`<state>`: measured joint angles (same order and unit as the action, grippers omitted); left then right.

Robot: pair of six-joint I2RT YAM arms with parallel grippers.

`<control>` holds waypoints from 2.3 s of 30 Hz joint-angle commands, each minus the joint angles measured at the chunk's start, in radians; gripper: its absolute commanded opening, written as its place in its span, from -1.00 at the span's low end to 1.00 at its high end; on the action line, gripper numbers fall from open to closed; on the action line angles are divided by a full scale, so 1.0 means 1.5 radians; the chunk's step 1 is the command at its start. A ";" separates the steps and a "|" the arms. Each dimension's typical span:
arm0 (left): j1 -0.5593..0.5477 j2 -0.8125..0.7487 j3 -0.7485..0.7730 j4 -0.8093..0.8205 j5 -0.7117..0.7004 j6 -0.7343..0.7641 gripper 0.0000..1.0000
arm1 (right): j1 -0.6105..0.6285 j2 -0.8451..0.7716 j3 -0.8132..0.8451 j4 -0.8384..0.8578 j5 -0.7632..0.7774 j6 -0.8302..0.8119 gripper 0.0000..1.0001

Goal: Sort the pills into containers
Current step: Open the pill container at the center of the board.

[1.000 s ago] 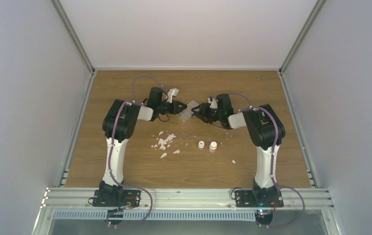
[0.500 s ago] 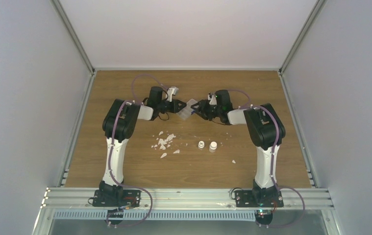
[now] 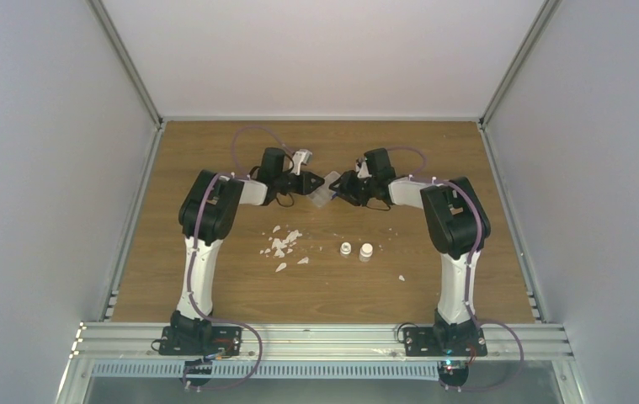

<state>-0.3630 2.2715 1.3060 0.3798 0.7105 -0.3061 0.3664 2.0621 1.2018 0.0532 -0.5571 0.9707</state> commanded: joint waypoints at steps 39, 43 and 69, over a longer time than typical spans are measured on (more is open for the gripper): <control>0.022 0.015 0.020 -0.271 -0.091 0.140 -0.21 | 0.022 0.002 0.060 -0.175 0.066 -0.050 0.99; 0.037 0.014 0.009 -0.255 -0.065 0.131 -0.20 | 0.022 0.013 0.062 -0.169 0.060 -0.045 0.99; 0.063 0.007 -0.145 0.257 0.217 -0.211 -0.27 | 0.022 0.033 0.016 -0.009 -0.079 -0.016 0.99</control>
<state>-0.2581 2.2547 1.1381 0.6376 0.9760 -0.4755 0.3885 2.0926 1.2621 -0.0555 -0.5892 0.9291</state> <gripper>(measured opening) 0.374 0.994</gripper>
